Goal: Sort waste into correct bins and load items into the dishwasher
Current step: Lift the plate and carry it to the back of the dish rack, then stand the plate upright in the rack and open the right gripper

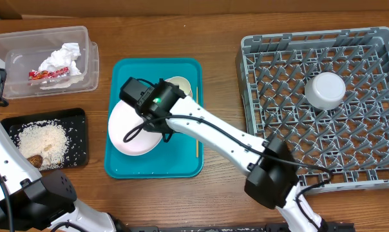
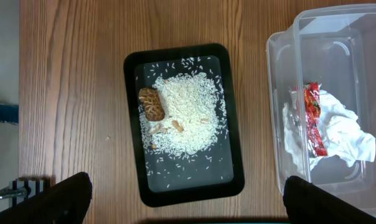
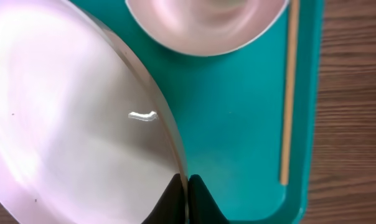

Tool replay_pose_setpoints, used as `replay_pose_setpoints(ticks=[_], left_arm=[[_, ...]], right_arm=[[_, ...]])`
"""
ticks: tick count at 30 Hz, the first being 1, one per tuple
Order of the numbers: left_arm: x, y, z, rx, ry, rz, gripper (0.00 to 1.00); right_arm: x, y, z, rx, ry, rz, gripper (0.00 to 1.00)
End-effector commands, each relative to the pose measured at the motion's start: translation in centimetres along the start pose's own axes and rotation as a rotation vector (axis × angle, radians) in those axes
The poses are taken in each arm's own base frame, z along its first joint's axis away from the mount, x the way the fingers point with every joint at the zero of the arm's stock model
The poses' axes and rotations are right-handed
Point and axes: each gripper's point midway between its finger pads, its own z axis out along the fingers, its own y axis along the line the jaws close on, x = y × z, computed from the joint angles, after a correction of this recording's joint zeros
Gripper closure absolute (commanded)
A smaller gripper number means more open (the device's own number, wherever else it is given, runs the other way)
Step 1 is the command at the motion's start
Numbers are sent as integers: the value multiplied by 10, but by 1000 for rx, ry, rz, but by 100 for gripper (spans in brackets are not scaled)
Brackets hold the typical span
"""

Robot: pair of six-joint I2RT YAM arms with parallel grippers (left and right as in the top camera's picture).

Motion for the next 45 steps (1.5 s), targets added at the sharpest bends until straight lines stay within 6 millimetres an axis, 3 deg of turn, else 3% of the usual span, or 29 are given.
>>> replay_pose_setpoints(ticks=[1,3,5,11,15,18,22,33,39,45], left_arm=[[-2,-1,2,-11,-12,-13,0],[-2,-1,2,-11,-12,-12,0],[-2,-1,2,-11,-12,-13,0],[-2,-1,2,-11,-12,-12,0],[-2,-1,2,-11,-12,-13,0],[-2,-1,2,-11,-12,-13,0],[-2,-1,2,-11,-12,-13,0],[-2,-1,2,-11,-12,-13,0],[-2,-1,2,-11,-12,-12,0],[-2,-1,2,-11,-12,-13,0]], right_arm=[[-37,-27,-45,9,-149,35,96],[-57,-48,-64,40,-218,32,96],[-83,-86,-92,95,-306,94,96],[-148,-235,-169,391,-574,336,96],[-165,-303,-174,504,-574,478,96],[-169,-336,-164,562,-548,539,96],[-171,-360,-145,620,-534,577,96],[-174,-382,-102,753,-599,570,96],[-172,-379,-79,727,-584,575,95],[-166,-366,-62,635,-509,576,81]])
